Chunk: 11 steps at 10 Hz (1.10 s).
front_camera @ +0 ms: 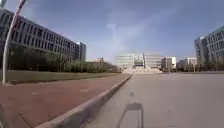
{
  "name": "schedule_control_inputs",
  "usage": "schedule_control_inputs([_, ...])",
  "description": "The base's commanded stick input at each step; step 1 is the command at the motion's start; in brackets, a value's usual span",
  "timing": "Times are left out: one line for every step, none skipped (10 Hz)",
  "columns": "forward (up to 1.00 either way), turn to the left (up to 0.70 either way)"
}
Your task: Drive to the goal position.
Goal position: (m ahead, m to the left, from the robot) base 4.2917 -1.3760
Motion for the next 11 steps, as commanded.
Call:
schedule_control_inputs([0.7, 0.0])
schedule_control_inputs([0.7, 0.0])
schedule_control_inputs([0.7, 0.0])
schedule_control_inputs([0.7, 0.0])
schedule_control_inputs([0.7, 0.0])
schedule_control_inputs([0.7, -0.05])
schedule_control_inputs([0.7, -0.35])
schedule_control_inputs([0.7, -0.35])
schedule_control_inputs([0.7, -0.35])
schedule_control_inputs([0.7, -0.35])
schedule_control_inputs([0.7, -0.35])
